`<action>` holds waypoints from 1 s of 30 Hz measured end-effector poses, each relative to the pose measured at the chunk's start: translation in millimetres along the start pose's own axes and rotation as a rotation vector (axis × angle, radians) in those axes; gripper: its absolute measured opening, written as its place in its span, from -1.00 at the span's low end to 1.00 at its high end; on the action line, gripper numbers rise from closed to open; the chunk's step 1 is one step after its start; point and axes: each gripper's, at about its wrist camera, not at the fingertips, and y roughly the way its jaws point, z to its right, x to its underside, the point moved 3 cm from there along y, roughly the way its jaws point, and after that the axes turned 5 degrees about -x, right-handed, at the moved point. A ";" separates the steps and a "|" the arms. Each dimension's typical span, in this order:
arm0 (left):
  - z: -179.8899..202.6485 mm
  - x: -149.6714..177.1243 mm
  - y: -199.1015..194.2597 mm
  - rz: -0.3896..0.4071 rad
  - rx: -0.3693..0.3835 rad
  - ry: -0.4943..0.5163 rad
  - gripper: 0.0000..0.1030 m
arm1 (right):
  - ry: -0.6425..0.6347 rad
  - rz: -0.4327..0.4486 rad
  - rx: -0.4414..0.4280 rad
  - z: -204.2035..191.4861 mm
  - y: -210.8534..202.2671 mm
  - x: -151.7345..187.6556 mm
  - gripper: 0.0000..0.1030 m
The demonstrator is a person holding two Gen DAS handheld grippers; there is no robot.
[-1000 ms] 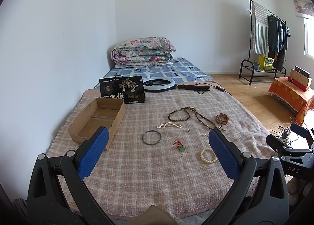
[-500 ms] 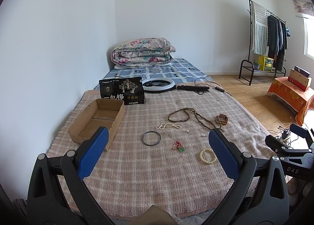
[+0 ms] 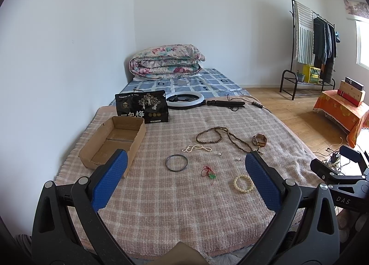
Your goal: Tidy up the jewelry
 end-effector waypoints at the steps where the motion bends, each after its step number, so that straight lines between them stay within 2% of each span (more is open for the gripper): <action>1: 0.3 0.0 -0.1 0.001 -0.001 0.001 1.00 | 0.001 0.000 0.000 -0.2 0.1 0.5 0.99; 18: 2.5 0.2 3.3 -0.005 0.002 0.004 1.00 | 0.002 -0.004 -0.001 0.1 0.6 0.7 0.99; 30: 4.3 4.2 30.4 -0.076 0.014 0.015 1.00 | 0.008 -0.034 0.007 -0.5 9.4 4.0 0.99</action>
